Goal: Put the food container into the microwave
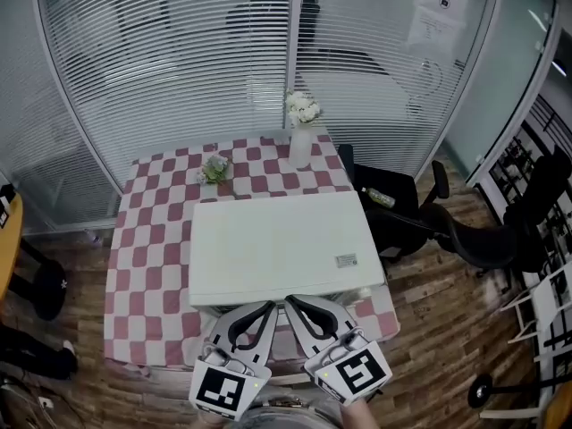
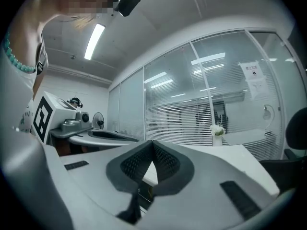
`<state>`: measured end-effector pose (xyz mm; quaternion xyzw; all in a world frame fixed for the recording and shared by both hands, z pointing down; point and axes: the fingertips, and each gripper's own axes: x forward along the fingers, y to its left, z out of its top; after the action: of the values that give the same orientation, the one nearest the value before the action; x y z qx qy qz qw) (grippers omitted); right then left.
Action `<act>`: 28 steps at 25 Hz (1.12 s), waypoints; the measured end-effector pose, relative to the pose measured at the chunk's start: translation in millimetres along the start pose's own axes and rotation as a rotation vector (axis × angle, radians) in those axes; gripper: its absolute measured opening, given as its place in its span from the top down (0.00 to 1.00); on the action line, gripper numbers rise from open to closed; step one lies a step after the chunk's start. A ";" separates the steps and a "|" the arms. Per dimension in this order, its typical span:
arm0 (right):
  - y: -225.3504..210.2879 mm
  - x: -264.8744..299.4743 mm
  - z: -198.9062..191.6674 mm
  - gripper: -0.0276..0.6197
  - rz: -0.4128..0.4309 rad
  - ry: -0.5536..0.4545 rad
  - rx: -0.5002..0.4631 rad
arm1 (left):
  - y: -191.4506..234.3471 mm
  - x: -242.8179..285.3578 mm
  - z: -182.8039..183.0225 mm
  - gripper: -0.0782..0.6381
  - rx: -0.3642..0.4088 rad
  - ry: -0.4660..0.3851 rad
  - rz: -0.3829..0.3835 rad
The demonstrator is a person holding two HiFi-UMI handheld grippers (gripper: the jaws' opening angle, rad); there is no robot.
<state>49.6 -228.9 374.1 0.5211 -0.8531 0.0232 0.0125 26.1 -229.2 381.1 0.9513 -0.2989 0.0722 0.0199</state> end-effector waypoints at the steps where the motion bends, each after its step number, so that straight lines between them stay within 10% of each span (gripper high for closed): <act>1: 1.9 -0.4 1.0 0.97 0.004 0.003 -0.004 | -0.3 -0.9 0.2 0.87 0.000 0.000 0.002; 28: 14.9 -4.4 -8.5 0.97 0.046 0.072 -0.058 | 0.2 -8.4 -10.0 0.87 -0.016 0.022 0.047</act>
<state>38.3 -217.7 382.0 0.4996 -0.8641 0.0178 0.0578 17.9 -223.8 389.8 0.9431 -0.3213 0.0808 0.0293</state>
